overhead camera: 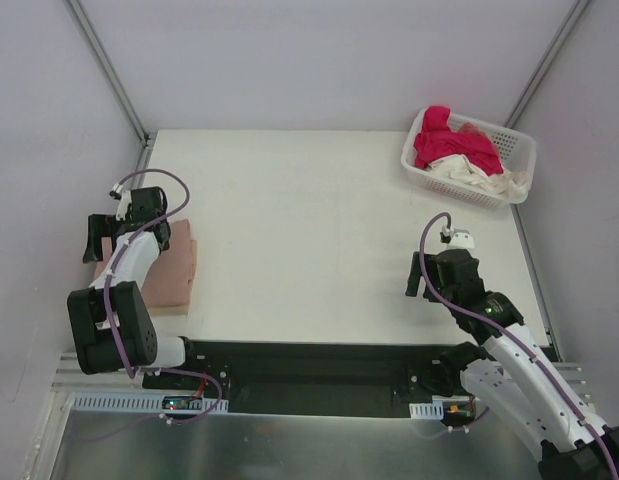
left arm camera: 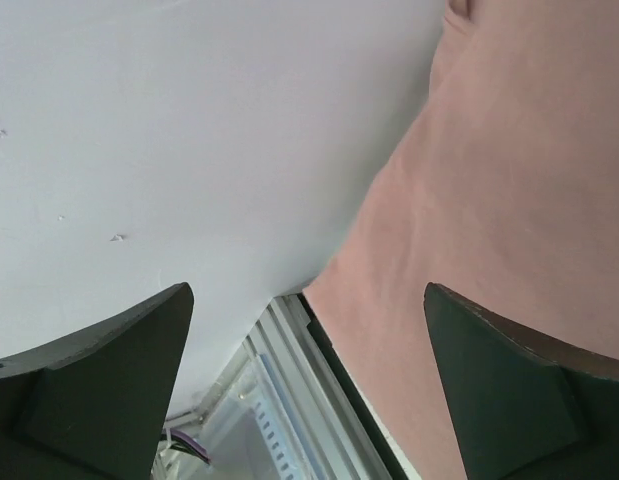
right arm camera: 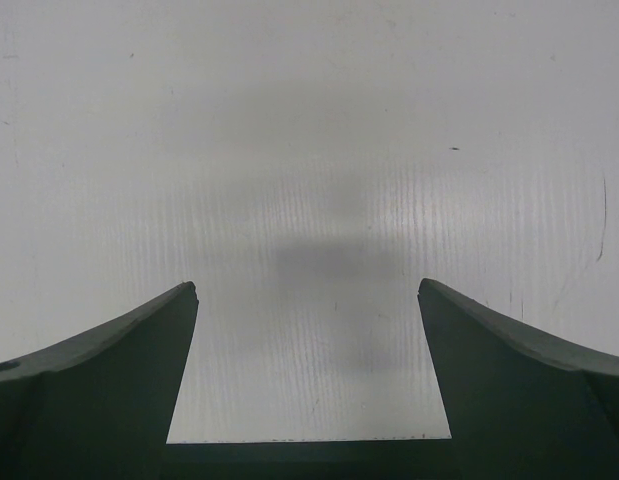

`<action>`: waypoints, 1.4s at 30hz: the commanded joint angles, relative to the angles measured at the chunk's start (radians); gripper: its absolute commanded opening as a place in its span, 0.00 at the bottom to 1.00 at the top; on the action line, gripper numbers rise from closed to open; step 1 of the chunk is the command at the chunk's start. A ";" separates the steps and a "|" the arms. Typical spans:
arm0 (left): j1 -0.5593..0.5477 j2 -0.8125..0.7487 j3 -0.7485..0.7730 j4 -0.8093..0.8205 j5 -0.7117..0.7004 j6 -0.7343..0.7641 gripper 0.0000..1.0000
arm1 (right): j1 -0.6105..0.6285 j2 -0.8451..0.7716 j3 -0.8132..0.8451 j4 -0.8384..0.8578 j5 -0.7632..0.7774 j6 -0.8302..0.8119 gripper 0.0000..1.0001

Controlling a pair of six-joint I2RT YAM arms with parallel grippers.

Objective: Fold and stack the t-shirts
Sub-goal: Put the neatly folded tshirt into the corner of the board with the left arm

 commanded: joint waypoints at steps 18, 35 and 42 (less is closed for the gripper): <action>-0.192 -0.464 0.204 -0.292 0.827 -0.669 0.99 | 0.000 -0.053 -0.001 0.008 0.068 0.031 0.97; -0.558 -0.596 -0.330 0.198 0.990 -0.786 0.99 | 0.000 -0.189 -0.059 0.114 0.007 0.122 0.97; -0.558 -0.590 -0.333 0.187 0.982 -0.679 0.99 | 0.001 -0.200 -0.087 0.160 0.054 0.168 0.97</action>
